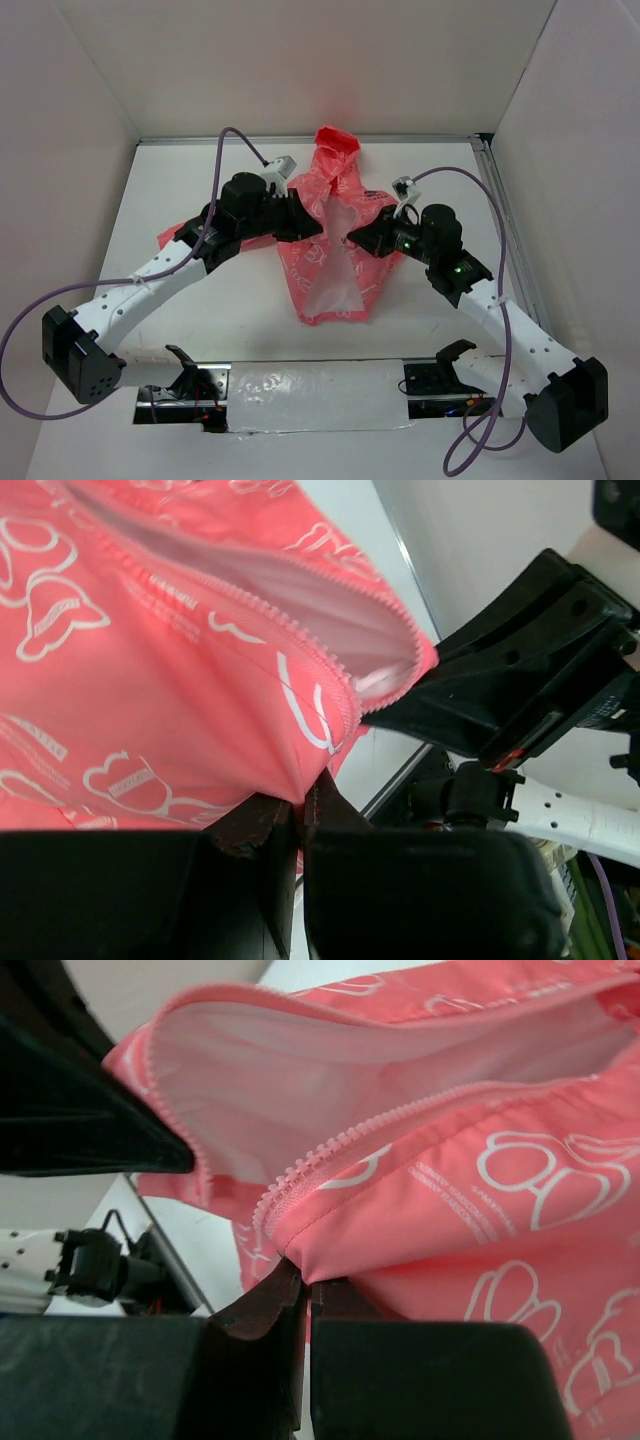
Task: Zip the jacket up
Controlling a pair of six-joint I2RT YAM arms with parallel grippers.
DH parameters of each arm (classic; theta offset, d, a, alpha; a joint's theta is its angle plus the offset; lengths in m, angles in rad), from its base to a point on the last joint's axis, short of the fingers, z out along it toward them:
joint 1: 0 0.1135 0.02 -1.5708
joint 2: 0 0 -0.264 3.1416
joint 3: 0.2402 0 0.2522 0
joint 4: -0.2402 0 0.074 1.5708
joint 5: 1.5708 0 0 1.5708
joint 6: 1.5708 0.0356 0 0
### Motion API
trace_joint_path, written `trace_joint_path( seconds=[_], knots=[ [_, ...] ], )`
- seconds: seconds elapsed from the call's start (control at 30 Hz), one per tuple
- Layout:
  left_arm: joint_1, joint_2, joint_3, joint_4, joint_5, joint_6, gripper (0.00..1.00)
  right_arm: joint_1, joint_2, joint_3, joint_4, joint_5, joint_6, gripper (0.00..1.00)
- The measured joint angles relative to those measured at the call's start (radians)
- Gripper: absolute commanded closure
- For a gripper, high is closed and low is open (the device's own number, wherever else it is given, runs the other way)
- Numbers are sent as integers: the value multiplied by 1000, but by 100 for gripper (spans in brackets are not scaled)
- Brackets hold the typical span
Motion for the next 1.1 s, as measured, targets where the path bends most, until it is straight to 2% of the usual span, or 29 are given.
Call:
trace_joint_path(
  seconds=[0.27,1.1],
  knots=[
    [0,4,-23,97,78,18,100,43,-8,-19,45,-67,16,100],
    [0,-15,-138,203,139,16,100,64,-19,-26,51,-41,89,100]
  ],
)
